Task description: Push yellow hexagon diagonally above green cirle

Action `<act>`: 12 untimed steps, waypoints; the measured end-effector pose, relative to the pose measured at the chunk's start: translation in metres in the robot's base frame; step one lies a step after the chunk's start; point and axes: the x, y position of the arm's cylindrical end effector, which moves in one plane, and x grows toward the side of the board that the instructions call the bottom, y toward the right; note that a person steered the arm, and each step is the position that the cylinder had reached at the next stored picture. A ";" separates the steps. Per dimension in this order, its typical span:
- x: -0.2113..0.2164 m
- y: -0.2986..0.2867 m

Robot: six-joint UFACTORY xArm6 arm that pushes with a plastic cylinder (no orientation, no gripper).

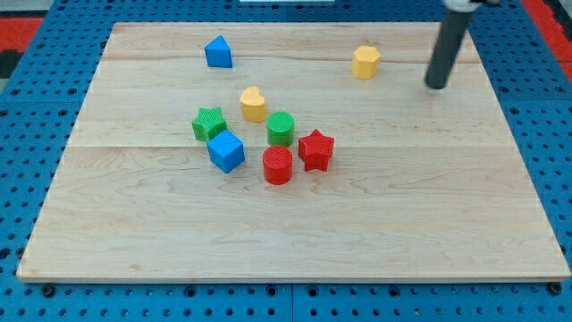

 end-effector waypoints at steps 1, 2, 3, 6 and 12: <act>-0.063 -0.005; -0.080 -0.067; -0.048 -0.114; 0.027 -0.143; -0.051 -0.165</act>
